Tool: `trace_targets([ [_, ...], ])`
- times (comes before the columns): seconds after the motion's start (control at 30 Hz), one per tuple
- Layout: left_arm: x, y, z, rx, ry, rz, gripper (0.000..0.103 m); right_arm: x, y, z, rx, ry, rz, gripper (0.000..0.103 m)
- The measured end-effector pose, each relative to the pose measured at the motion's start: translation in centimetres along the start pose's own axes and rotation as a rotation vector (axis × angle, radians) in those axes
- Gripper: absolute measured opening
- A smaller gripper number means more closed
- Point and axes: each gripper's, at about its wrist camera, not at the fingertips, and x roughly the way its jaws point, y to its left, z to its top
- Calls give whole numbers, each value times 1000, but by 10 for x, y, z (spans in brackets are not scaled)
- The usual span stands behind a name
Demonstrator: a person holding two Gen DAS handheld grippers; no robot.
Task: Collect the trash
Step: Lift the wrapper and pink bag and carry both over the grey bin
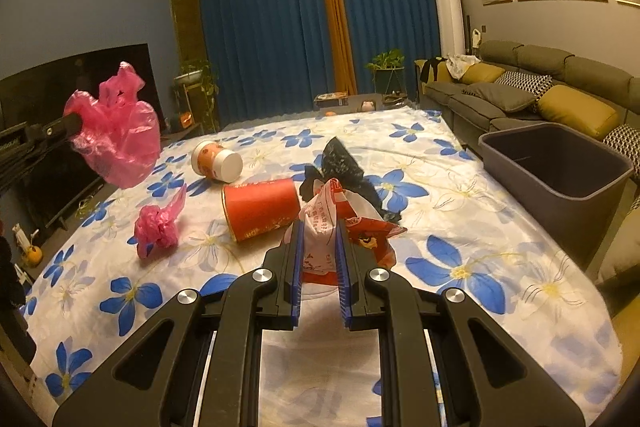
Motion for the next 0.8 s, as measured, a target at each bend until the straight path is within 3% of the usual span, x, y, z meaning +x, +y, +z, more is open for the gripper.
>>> trace_targets([
  [0.33, -7, -20, -7, 13, 2, -35, 3, -14, -17, 5, 25, -34, -22, 16],
  [0.8, 28, -85, -27, 81, 71, -158, 3, -31, -56, 18, 28, -79, -93, 16],
])
